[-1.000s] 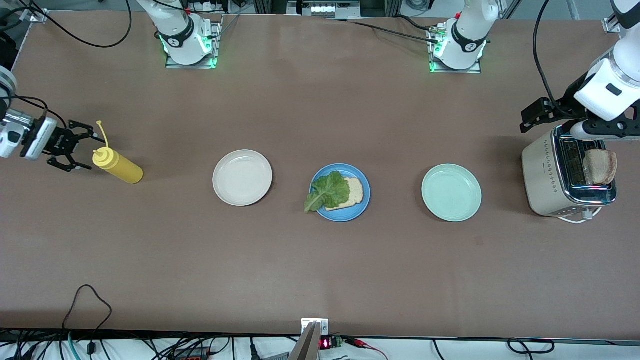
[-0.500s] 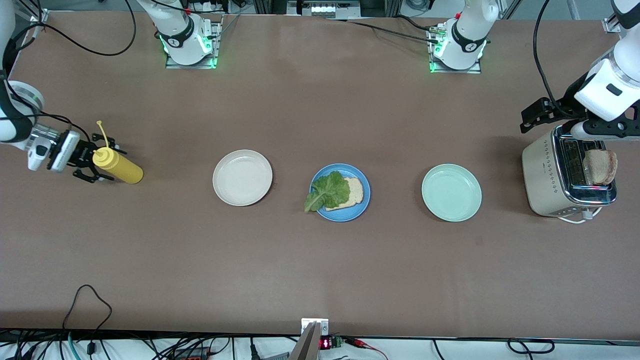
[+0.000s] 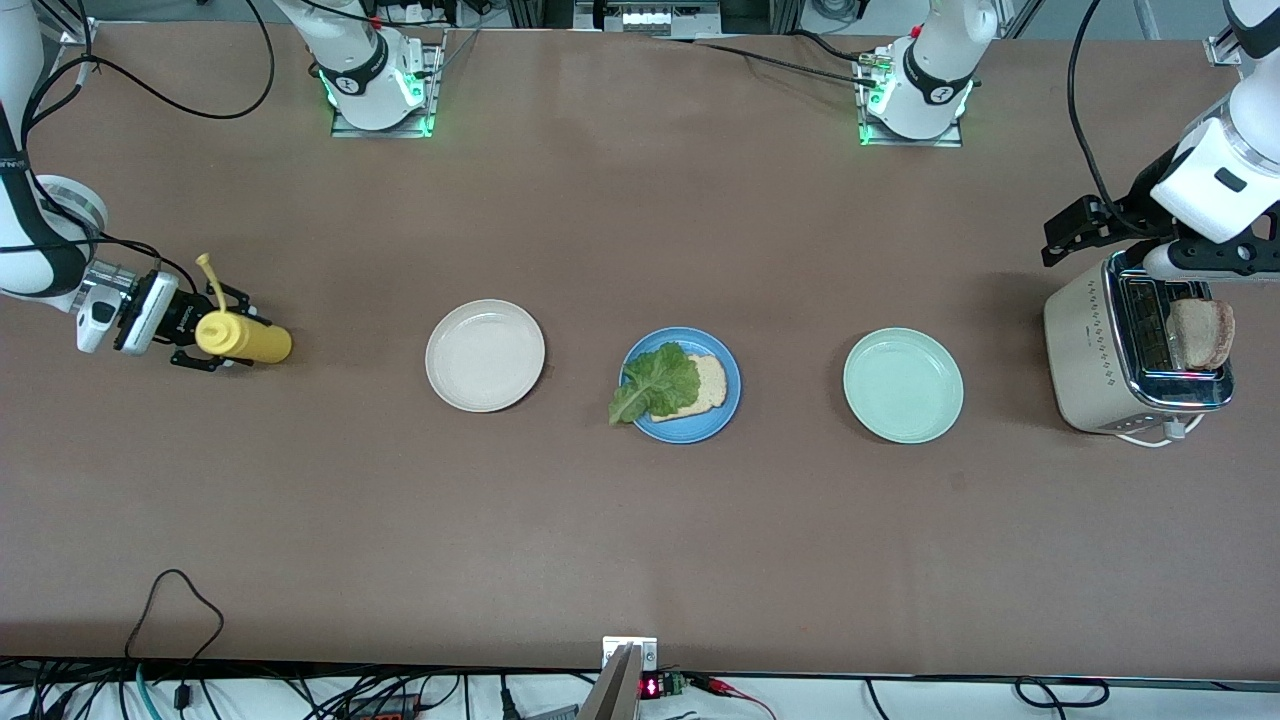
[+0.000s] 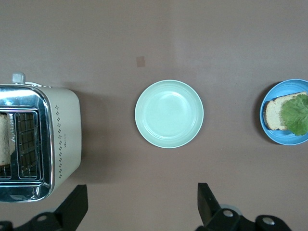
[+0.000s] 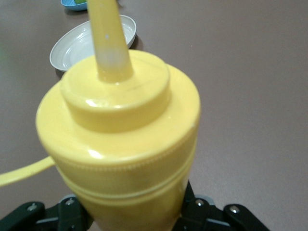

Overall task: Make sandwich in blue plate with both arms
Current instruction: 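Lift the mustard bottle and carry it toward the blue plate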

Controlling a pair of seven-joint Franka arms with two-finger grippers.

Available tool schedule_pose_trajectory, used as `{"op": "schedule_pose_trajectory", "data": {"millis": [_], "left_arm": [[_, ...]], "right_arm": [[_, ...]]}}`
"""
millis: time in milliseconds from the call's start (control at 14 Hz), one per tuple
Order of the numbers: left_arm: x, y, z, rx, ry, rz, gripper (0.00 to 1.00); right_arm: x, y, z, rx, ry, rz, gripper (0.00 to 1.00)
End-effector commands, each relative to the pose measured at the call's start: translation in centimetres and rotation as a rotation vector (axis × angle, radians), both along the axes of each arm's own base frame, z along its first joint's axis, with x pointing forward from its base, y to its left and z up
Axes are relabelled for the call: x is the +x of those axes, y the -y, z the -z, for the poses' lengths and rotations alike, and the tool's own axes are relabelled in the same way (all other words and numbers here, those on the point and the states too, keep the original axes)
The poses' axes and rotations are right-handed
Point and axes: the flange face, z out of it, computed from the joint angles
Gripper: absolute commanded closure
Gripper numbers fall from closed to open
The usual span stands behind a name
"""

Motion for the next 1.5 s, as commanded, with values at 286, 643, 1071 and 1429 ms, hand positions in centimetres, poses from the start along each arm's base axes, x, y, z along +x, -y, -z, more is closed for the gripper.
{"op": "schedule_pose_trajectory", "data": {"millis": [286, 643, 1071, 1429], "left_arm": [[0.0, -0.6, -0.2, -0.002, 0.002, -0.01, 0.0], [0.3, 0.0, 0.2, 0.021, 0.003, 0.018, 0.0], [3.0, -0.7, 1.9, 0.051, -0.005, 0.01, 0.0], [3.6, -4.9, 0.8, 0.051, 0.016, -0.05, 0.0]], "right_arm": [[5.0, -7.1, -6.5, -0.059, 0.015, 0.033, 1.0], [7.3, -15.8, -13.9, -0.213, -0.051, 0.058, 1.0], [7.2, -29.9, -19.5, -0.459, -0.055, 0.052, 1.0], [3.7, -43.9, -20.8, -0.699, -0.016, 0.077, 1.0]]}}
